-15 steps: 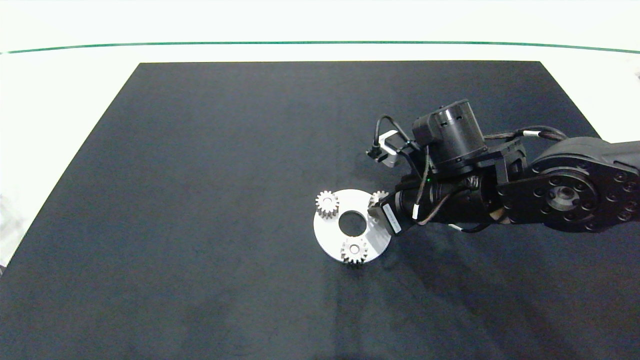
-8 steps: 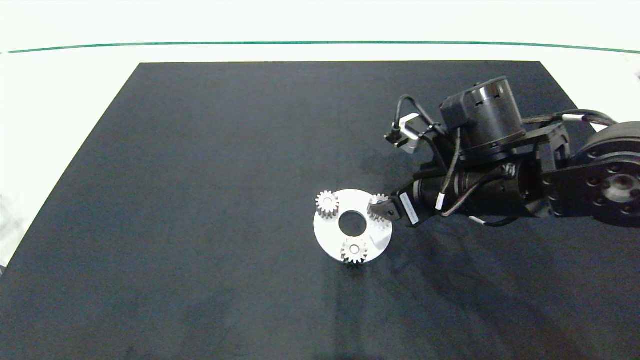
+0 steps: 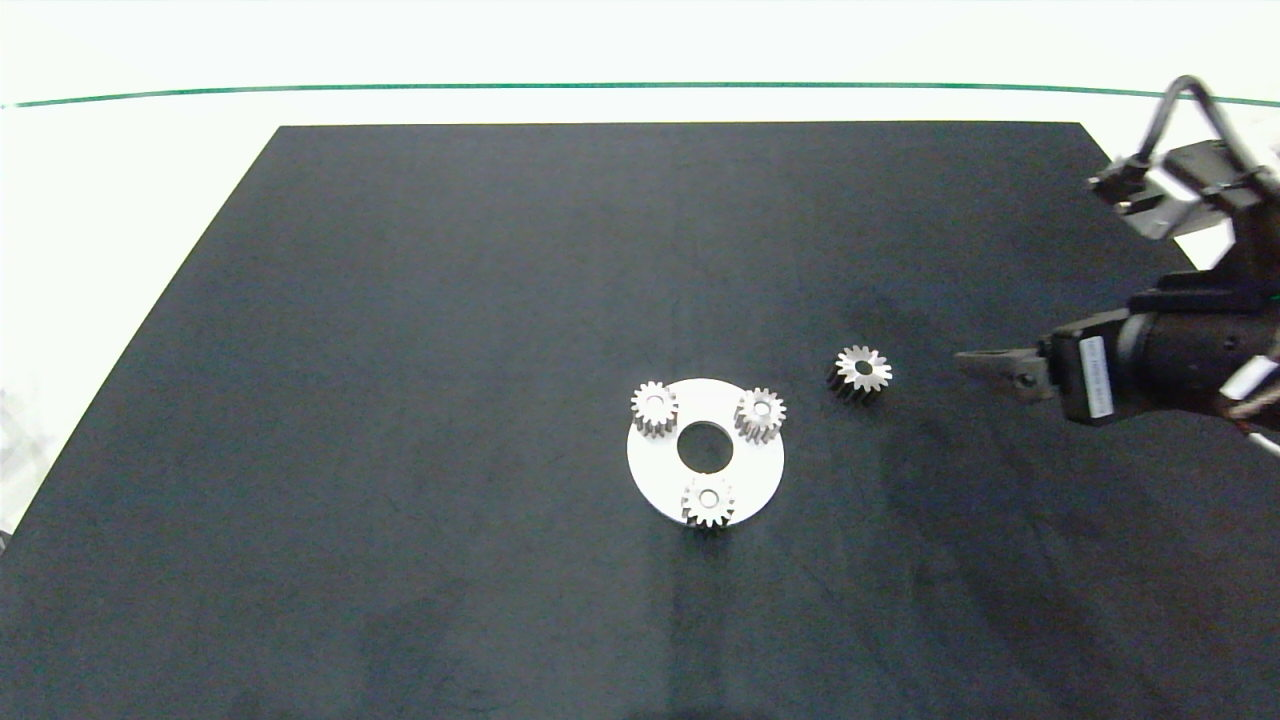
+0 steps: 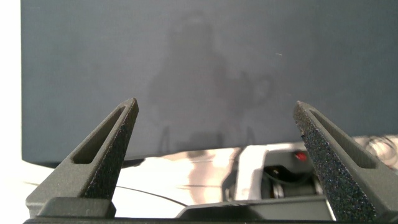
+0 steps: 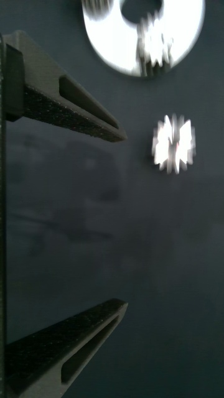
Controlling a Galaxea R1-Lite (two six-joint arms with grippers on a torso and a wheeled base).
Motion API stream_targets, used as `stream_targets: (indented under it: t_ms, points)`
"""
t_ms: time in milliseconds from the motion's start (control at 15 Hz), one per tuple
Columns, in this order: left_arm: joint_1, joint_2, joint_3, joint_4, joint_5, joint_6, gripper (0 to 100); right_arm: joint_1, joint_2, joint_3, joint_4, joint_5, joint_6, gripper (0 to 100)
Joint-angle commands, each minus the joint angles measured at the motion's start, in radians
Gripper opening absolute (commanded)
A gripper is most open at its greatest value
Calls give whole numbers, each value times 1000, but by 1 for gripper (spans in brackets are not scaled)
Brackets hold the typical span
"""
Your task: Remove an incorrectly installed larger gear and replace it with the correct smaller gear
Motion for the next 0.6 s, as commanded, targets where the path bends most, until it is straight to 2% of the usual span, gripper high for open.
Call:
stream_targets:
  t_ms: [67,133,267,333,600]
  points:
    - [1,-44,0,4,93,25,100,-150,-371,169,4,-70,-15,100]
    - [2,-59,-2,4,126,34,100,-191,-443,208,4,-68,-35,100]
    - [24,-73,-11,4,162,42,100,-261,-610,265,4,-68,-66,100]
    - [58,-75,-23,3,169,40,100,-297,-684,274,12,-70,-75,100]
    - [125,-86,-32,-2,169,31,100,-407,-939,305,67,-70,-81,100]
